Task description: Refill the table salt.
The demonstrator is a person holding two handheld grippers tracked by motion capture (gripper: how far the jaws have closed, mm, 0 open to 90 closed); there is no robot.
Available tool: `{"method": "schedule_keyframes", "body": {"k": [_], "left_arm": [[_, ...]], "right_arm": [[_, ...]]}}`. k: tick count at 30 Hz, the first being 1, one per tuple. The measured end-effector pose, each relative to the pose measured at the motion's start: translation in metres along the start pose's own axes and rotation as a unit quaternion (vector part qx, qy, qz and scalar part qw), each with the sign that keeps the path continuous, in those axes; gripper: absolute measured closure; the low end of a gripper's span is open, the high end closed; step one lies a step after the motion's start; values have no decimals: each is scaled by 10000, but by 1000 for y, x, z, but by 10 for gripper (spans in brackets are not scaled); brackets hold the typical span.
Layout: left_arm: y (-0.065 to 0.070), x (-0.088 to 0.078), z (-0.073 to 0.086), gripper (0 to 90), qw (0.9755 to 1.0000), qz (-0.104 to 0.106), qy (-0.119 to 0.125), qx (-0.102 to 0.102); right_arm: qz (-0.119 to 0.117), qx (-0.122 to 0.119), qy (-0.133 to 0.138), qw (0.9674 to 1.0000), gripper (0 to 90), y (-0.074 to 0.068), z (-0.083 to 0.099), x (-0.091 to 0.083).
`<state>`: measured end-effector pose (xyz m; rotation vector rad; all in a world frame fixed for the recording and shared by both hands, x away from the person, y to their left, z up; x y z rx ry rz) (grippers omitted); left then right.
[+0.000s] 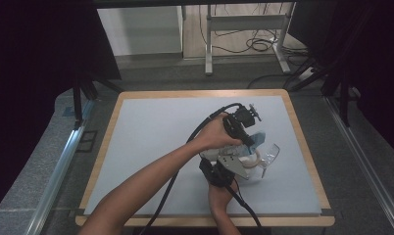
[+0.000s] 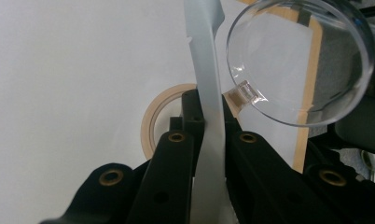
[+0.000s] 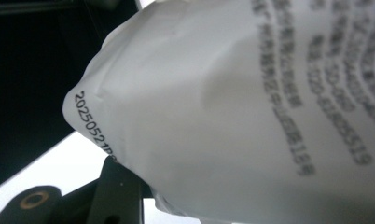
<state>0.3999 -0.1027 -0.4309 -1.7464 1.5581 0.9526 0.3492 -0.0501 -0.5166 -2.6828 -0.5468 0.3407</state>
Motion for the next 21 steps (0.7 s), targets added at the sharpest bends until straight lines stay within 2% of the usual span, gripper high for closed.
{"method": "schedule_keyframes", "body": {"k": [6,9,13,21], "left_arm": [[2,-5,6,894,9997,54,237,-103],[2,-7,7,894,9992,72,380,-124],[5,-12,9,895,9989,75,463,-86],[5,-22,18,895,9968,-20,798,-89]], "right_arm": [[82,-340,-243,9991,544,6,10,-5],[83,-362,-352,9987,540,8,12,-7],[131,-514,-451,9976,532,12,15,-8],[216,-494,-696,9961,491,21,23,-11]]}}
Point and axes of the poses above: each handheld gripper's, and its own axes: x roughly forward along the jaws, z roughly out of its underside, y roughly to its right, the point moved 7 cm from there along x, roughly forward along the jaws, and after that the axes turned 13 degrees about x, right-handed, at the moved point
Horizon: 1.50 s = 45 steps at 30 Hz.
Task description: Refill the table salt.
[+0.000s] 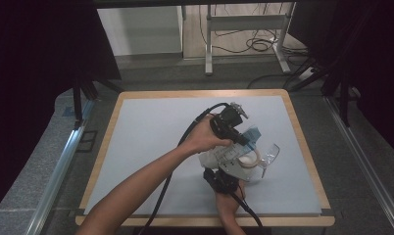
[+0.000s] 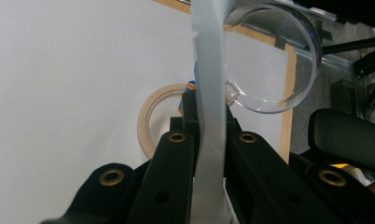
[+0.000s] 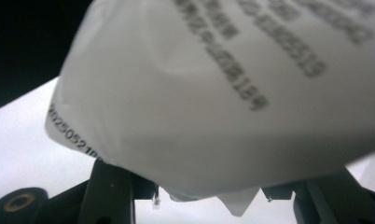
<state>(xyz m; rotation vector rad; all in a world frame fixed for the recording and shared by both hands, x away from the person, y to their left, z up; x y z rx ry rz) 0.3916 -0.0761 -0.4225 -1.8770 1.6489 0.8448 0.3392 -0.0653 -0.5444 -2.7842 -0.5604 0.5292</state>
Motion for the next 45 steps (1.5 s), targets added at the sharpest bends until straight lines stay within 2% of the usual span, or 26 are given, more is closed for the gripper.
{"method": "schedule_keyframes", "body": {"k": [5,11,14,17,21,25,29,33,34,35,37,38,42,45], "left_arm": [[-2,-10,9,896,9998,-69,172,-55],[-7,-23,21,897,9986,-163,441,-235],[-10,-35,30,896,9964,-254,702,-407],[-12,-40,36,898,9953,-330,787,-456],[-18,-46,51,899,9923,-396,1016,-589],[-19,-46,56,900,9912,-404,1097,-627],[-21,-52,60,900,9887,-430,1288,-641],[-22,-59,62,900,9870,-514,1364,-673],[-25,-63,65,900,9858,-605,1404,-695],[-25,-63,65,900,9858,-605,1404,-695],[-28,-68,70,900,9838,-693,1466,-758],[-32,-72,77,900,9821,-777,1517,-801],[-41,-79,97,900,9786,-924,1559,-978],[-50,-85,112,900,9750,-1056,1608,-1112]], "right_arm": [[-9,32,-92,10000,468,0,6,1],[-109,-29,-267,9996,425,-1,11,-1],[-146,-164,-376,9991,410,0,13,-4],[-174,-262,-496,9983,403,3,14,-10],[-186,-246,-564,9979,400,10,17,-16],[-185,-201,-628,9977,397,12,20,-15],[-273,-259,-775,9963,386,9,22,-13],[-358,-298,-878,9950,375,7,24,-14],[-362,-322,-881,9949,374,7,24,-15],[-362,-322,-881,9949,374,7,24,-15],[-374,-293,-875,9950,374,7,24,-16],[-386,-321,-854,9951,374,7,23,-18],[-410,-330,-791,9955,375,9,19,-22],[-441,-313,-768,9956,375,10,16,-25]]}}
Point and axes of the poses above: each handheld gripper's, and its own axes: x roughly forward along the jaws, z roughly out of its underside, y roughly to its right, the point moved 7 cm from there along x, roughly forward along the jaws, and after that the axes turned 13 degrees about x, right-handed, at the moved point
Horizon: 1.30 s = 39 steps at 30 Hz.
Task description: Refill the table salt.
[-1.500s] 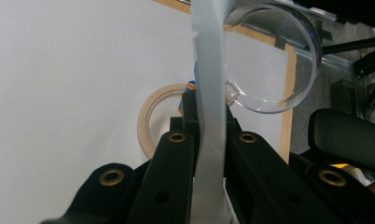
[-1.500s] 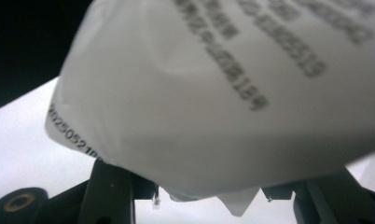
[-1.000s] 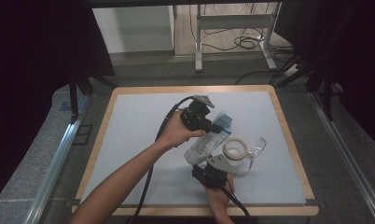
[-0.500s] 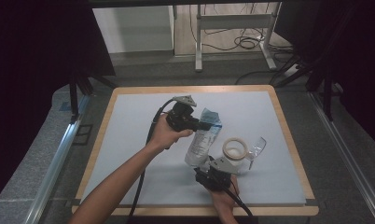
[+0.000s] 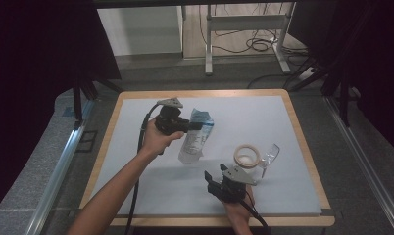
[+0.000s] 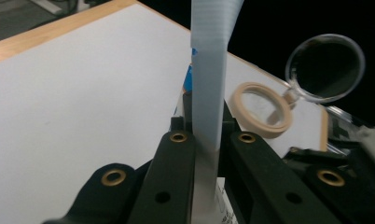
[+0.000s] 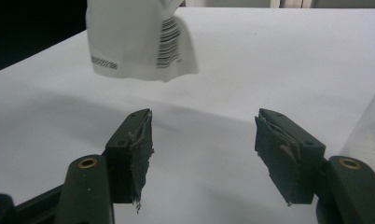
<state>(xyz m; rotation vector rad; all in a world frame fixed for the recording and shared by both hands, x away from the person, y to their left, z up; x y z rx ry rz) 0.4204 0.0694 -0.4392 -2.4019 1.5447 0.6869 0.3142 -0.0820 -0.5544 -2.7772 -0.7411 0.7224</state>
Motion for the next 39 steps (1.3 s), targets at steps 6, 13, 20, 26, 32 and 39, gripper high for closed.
{"method": "schedule_keyframes", "body": {"k": [6,13,20,26,32,39], "left_arm": [[-24,-14,14,900,9992,-363,44,-167],[-59,-31,34,900,9959,-772,202,-416],[-87,-42,47,900,9909,-1159,387,-566],[-107,-52,69,900,9832,-1563,510,-796],[-112,-67,89,900,9785,-1785,515,-890],[-109,-80,99,895,9769,-1954,413,-764]], "right_arm": [[4,14,53,10000,375,2,-2,-4],[10,27,75,10000,374,6,-3,-5],[29,30,79,10000,375,9,-2,-5],[35,35,83,10000,375,10,-2,-6],[-13,-3,103,9999,375,7,-3,-7],[-30,-15,138,9999,375,6,-5,-8]]}}
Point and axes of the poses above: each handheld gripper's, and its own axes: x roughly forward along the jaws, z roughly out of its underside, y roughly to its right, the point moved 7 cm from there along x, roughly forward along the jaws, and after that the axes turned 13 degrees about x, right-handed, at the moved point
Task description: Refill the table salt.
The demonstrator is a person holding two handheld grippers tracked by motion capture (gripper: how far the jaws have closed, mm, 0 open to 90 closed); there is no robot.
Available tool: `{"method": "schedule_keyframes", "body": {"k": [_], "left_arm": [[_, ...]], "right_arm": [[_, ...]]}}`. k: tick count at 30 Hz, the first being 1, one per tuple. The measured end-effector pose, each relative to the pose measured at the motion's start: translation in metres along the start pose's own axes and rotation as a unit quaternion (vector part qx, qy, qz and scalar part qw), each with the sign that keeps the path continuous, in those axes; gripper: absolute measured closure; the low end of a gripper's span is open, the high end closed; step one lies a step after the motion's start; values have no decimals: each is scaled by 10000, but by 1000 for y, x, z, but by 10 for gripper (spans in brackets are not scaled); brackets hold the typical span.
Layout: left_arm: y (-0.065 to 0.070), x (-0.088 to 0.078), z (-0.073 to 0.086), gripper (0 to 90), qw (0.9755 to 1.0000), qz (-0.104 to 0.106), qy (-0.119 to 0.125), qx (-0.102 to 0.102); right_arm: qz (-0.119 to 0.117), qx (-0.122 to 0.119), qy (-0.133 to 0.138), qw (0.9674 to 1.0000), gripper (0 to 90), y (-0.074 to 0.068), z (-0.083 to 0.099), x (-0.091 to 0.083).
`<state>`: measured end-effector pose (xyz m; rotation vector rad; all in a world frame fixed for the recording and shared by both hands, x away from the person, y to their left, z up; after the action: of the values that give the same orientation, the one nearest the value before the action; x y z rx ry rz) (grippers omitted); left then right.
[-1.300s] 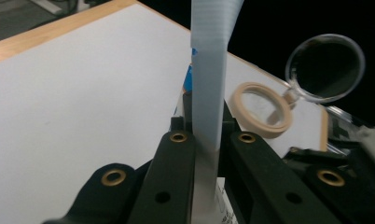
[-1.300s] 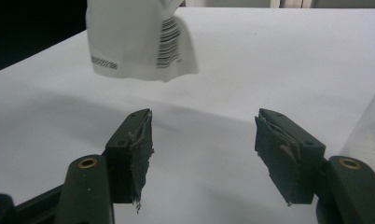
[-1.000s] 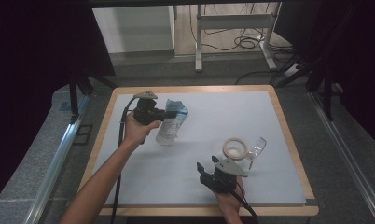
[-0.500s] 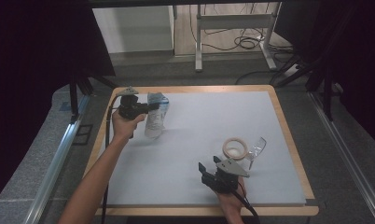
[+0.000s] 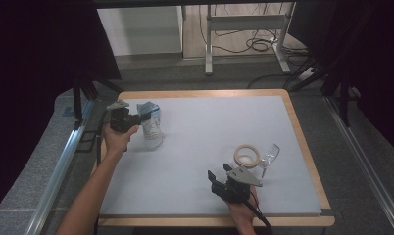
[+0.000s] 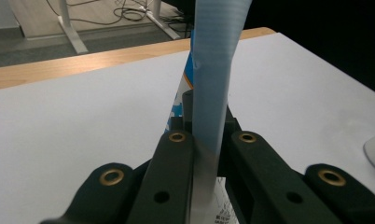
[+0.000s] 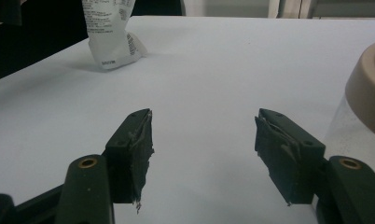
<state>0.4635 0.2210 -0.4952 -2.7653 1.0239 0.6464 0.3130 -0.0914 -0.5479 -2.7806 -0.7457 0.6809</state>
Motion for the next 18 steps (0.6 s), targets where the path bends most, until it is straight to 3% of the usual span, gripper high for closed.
{"method": "schedule_keyframes", "body": {"k": [8,18], "left_arm": [[10,-3,0,885,9995,-5,-75,296],[12,-5,2,852,9996,-9,-23,288]], "right_arm": [[19,37,54,10000,375,2,-3,-3],[6,46,133,9999,375,3,-7,-6]]}}
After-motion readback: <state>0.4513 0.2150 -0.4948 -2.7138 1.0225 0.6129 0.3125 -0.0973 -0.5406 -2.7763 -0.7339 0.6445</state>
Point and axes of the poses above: each handheld gripper's, and its own axes: x roughly forward along the jaws, z roughly out of its underside, y roughly to its right, the point moved 7 cm from there along x, roughly forward along the jaws, and after that the axes turned 13 degrees about x, right-handed, at the moved point
